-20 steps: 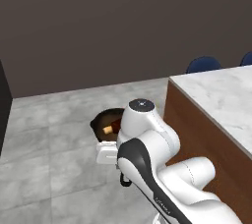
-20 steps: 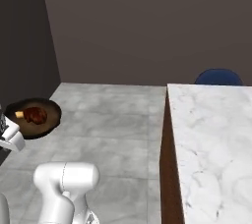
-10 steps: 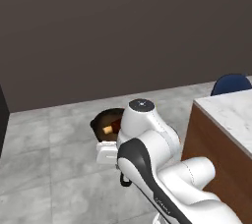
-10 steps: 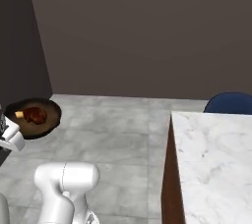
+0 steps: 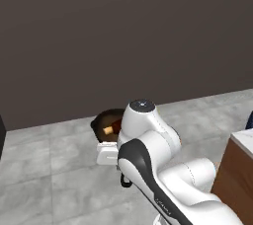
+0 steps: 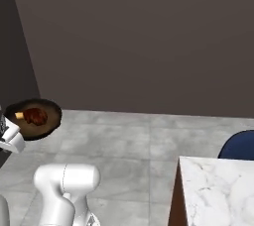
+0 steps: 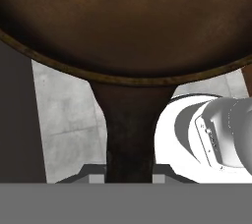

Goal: Pick up the pan with the steak in it and place it on the dining table. Then place the steak on the plate.

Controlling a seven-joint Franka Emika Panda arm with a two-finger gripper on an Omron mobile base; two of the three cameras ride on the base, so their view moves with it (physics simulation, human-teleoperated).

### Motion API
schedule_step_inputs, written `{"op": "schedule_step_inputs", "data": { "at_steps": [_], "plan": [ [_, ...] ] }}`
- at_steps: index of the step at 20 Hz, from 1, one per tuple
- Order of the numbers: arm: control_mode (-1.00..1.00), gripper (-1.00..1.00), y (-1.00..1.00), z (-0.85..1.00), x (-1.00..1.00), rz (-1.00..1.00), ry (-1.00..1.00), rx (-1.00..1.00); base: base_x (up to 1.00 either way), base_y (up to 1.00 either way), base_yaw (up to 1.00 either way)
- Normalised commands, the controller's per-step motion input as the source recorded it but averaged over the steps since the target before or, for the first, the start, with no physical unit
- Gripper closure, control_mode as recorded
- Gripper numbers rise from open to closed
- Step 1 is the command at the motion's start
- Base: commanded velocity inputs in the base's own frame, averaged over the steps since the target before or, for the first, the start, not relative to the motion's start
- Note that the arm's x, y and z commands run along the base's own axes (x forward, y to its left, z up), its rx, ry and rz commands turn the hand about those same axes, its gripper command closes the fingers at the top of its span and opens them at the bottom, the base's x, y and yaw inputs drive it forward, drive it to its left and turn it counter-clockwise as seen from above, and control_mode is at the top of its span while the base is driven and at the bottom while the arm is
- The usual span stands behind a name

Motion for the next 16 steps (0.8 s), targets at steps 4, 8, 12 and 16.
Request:
{"op": "schedule_step_inputs", "data": {
  "at_steps": [4,8,12,16],
  "plan": [
    [1.00,1.00,0.00,0.00,0.00,0.00,0.00,0.00,1.00,0.30,0.00],
    [1.00,1.00,0.00,0.00,0.00,0.00,0.00,0.00,1.00,0.33,0.00],
    [1.00,1.00,0.00,0.00,0.00,0.00,0.00,0.00,1.00,0.32,0.00],
    [1.00,1.00,0.00,0.00,0.00,0.00,0.00,0.00,1.00,0.32,-0.04]
  ]
}}
